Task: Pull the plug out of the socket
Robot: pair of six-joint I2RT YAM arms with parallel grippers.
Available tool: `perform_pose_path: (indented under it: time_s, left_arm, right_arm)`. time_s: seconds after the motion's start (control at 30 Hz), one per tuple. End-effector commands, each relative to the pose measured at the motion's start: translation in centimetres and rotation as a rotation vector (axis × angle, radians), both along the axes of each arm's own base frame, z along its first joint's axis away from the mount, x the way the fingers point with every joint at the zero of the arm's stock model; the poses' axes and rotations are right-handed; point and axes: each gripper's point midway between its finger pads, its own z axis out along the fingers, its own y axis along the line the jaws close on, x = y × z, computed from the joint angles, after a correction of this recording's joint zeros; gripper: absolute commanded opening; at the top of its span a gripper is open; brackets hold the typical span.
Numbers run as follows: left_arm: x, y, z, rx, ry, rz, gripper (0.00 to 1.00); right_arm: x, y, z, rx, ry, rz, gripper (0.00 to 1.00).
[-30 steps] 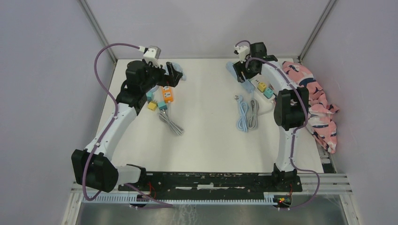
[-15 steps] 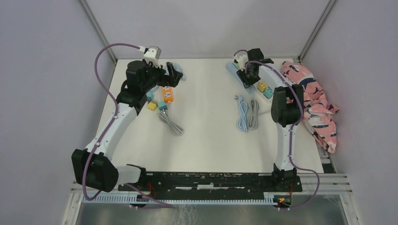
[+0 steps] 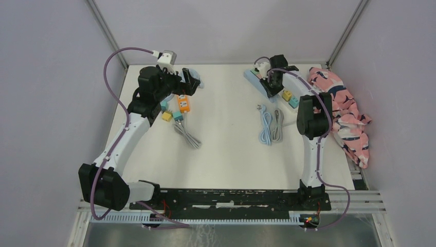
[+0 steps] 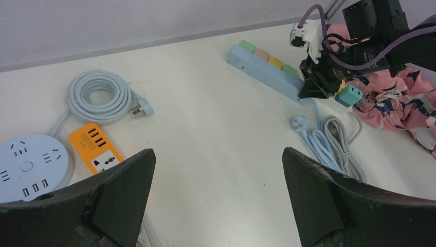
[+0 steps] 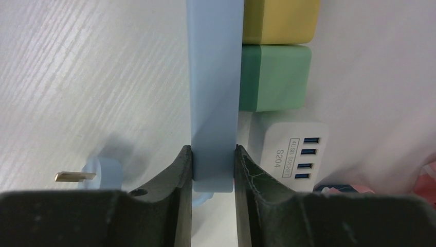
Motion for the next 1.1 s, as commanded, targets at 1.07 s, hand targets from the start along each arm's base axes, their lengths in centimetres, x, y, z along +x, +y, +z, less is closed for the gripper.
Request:
perform_pose_path:
  time_s: [1.07]
  left_arm:
    - [-0.5, -3.1, -1.4, 0.011, -0.034, -0.226, 0.99]
  right_arm:
    - [-19.1, 13.7, 0.9, -0.292, -0.502, 1.123, 0.0]
